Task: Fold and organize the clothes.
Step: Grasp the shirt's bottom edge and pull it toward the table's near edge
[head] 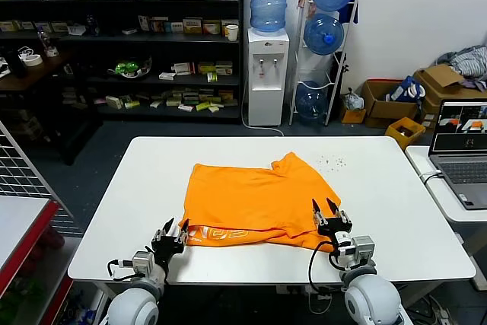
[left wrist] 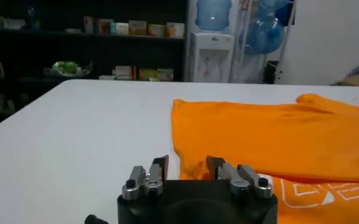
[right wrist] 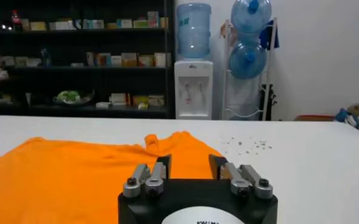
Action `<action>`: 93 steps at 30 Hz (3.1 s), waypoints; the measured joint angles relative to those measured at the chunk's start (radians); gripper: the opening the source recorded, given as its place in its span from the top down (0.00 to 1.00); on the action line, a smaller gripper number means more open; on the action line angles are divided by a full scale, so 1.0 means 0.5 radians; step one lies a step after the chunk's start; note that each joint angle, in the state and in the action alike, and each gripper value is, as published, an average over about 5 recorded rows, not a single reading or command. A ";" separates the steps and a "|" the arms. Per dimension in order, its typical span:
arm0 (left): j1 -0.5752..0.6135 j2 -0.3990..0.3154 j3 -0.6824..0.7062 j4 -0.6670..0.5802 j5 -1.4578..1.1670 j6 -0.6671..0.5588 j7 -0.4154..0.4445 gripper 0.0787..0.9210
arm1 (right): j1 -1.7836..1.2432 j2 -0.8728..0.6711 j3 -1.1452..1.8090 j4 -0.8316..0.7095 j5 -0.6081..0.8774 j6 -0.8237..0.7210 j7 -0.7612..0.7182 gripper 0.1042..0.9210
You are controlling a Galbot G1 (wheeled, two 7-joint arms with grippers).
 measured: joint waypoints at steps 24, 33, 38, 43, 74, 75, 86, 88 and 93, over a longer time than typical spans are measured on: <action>0.266 0.036 -0.081 -0.191 -0.087 0.064 0.073 0.12 | -0.316 -0.048 0.147 0.018 0.147 -0.186 -0.085 0.12; 0.170 0.039 -0.042 -0.148 -0.116 0.091 0.080 0.12 | -0.310 -0.035 0.145 0.005 0.169 -0.236 -0.057 0.15; 0.132 0.038 -0.018 -0.106 -0.112 0.104 0.072 0.17 | -0.312 -0.036 0.143 -0.001 0.184 -0.253 -0.040 0.32; 0.118 0.038 0.003 -0.077 -0.109 0.110 0.073 0.34 | -0.320 -0.042 0.147 0.001 0.191 -0.256 -0.025 0.50; 0.260 0.132 -0.090 -0.281 -0.184 0.100 -0.037 0.99 | -0.540 -0.119 0.251 0.254 0.303 -0.261 0.088 0.97; 0.280 0.138 -0.101 -0.302 -0.188 0.101 -0.043 0.99 | -0.558 -0.122 0.256 0.270 0.302 -0.263 0.088 0.97; 0.542 0.131 -0.163 -0.477 -0.185 0.104 -0.055 0.86 | -0.745 -0.121 0.276 0.378 0.187 -0.295 0.063 0.76; 0.577 0.129 -0.177 -0.500 -0.184 0.106 -0.053 0.79 | -0.768 -0.129 0.290 0.397 0.143 -0.293 0.054 0.68; 0.618 0.149 -0.227 -0.571 -0.203 0.127 -0.063 0.63 | -0.784 -0.172 0.343 0.461 0.090 -0.279 0.045 0.50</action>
